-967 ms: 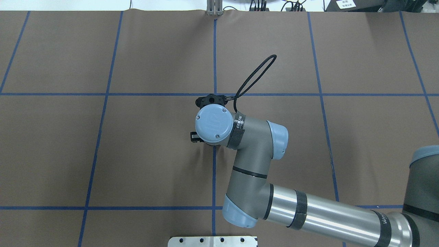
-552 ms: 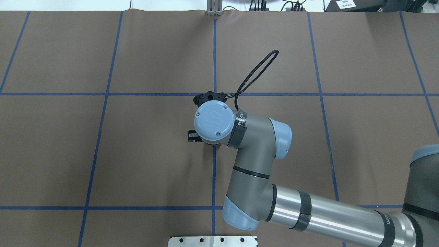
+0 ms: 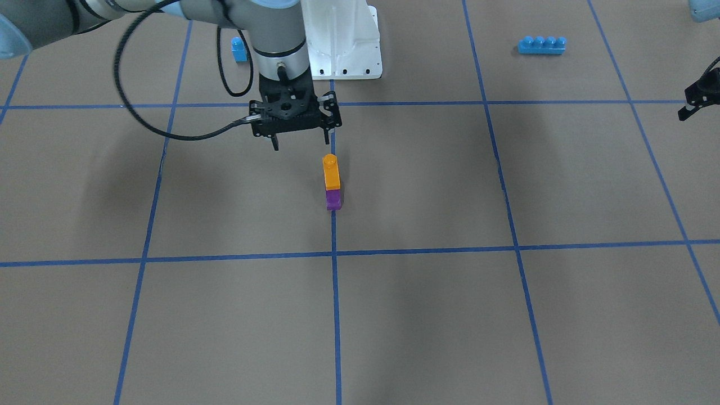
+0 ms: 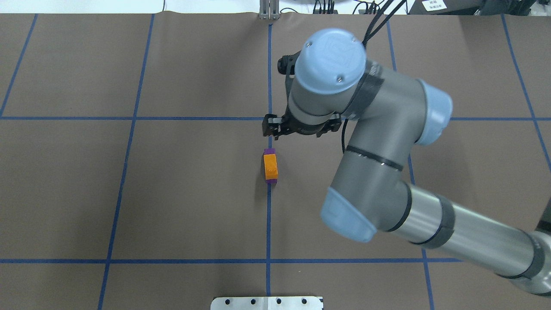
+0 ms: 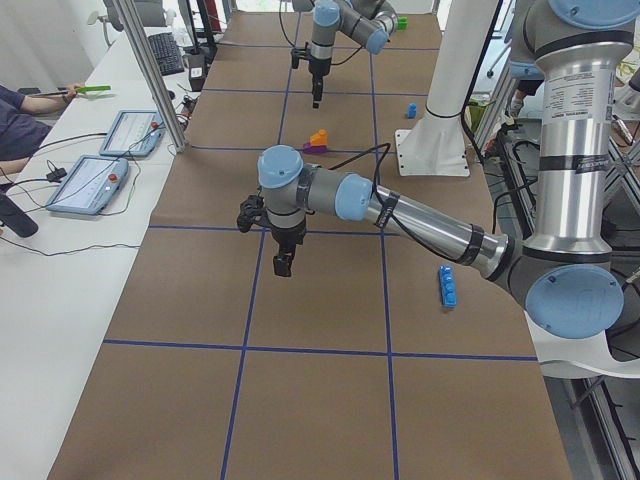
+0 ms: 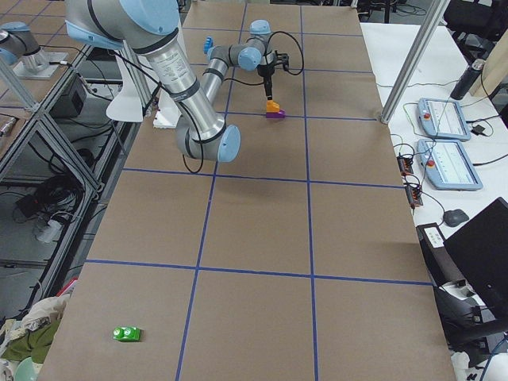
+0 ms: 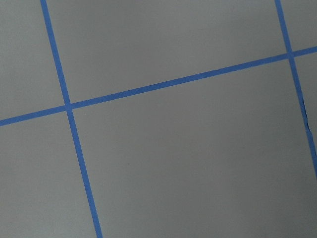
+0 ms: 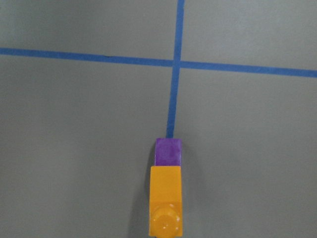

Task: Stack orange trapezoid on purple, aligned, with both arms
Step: 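Open the right gripper and lift it away from the stack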

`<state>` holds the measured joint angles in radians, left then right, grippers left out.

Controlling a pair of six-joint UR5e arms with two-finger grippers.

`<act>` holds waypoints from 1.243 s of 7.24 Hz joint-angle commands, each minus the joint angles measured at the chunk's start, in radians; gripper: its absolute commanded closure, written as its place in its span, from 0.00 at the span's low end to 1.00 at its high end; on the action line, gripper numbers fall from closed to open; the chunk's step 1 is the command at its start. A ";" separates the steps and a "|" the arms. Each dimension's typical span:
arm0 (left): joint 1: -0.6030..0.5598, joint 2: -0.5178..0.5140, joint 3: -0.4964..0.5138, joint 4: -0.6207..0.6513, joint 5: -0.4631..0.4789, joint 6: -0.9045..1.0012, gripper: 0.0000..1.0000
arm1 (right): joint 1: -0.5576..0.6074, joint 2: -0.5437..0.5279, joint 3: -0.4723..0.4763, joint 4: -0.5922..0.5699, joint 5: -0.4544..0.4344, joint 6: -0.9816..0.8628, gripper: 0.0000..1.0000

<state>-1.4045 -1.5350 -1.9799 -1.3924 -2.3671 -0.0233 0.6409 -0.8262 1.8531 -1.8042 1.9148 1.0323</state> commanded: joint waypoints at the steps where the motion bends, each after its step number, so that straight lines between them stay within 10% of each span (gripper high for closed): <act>1: -0.001 0.016 0.004 -0.004 0.000 0.008 0.00 | 0.255 -0.167 0.089 -0.011 0.192 -0.303 0.00; 6: -0.130 0.026 0.151 -0.003 0.009 0.272 0.00 | 0.719 -0.505 -0.016 -0.004 0.363 -1.124 0.00; 9: -0.230 0.080 0.207 0.001 0.012 0.368 0.00 | 0.858 -0.624 -0.126 0.003 0.356 -1.236 0.00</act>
<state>-1.5974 -1.4909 -1.7856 -1.3902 -2.3553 0.3277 1.4593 -1.3930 1.7588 -1.8054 2.2718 -0.1792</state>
